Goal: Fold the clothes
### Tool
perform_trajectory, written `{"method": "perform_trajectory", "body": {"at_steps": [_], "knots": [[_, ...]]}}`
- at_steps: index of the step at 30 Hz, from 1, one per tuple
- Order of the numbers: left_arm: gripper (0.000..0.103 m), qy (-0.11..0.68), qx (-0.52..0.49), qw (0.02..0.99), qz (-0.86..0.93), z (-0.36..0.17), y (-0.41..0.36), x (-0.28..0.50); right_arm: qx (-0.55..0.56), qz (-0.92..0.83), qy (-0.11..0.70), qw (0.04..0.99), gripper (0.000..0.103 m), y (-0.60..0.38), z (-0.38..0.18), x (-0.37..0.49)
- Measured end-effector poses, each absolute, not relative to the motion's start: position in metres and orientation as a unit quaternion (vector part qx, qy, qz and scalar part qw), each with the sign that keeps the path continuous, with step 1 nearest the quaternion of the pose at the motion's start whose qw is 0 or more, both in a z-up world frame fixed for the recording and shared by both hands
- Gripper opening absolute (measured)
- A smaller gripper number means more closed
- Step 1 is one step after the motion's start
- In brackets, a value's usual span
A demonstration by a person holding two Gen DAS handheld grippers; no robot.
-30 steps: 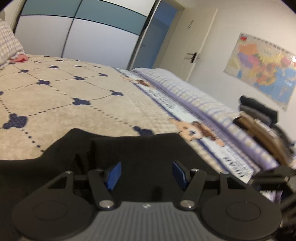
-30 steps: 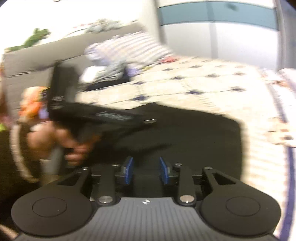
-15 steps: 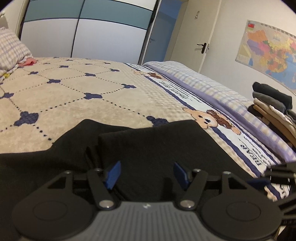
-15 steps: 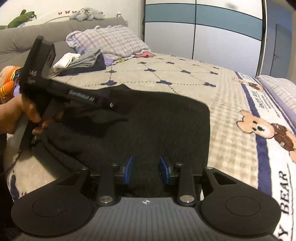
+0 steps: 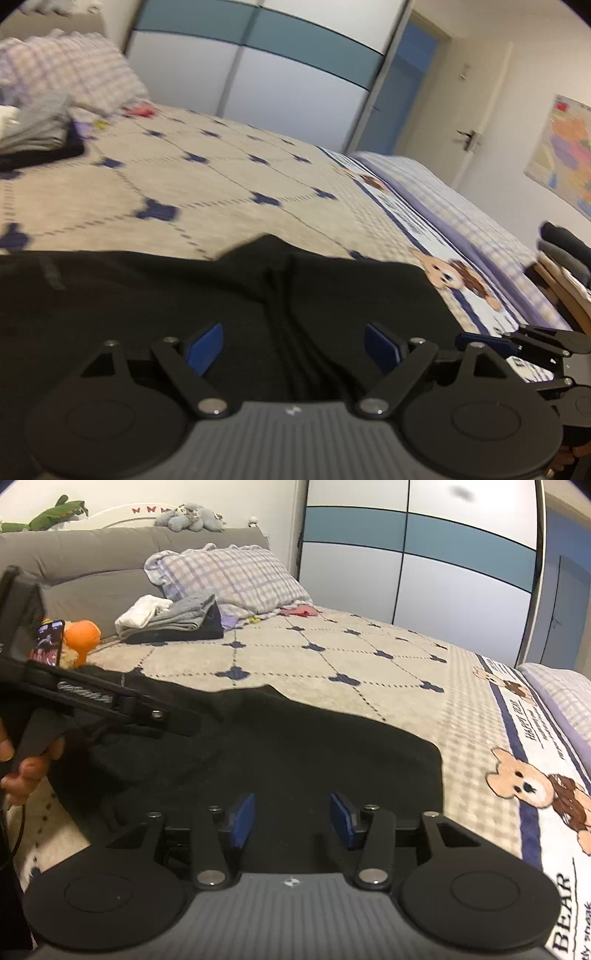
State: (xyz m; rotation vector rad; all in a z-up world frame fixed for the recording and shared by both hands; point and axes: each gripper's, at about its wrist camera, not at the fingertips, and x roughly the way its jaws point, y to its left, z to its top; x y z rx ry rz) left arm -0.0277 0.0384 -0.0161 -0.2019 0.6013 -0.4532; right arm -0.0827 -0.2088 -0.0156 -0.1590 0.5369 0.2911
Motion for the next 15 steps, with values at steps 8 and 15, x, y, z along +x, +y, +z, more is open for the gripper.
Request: {"method": "perform_trajectory", "body": {"at_steps": [8,15], "knots": [[0.095,0.256,-0.127,0.949,-0.136,-0.007,0.084,-0.068,-0.071,0.151,0.257,0.952,0.055,-0.188,-0.011,-0.076],[0.097,0.247,-0.141,0.955,-0.083,-0.006,0.117,-0.092,-0.050,0.158,0.261,0.951,0.055,-0.174,-0.011,-0.068]]}}
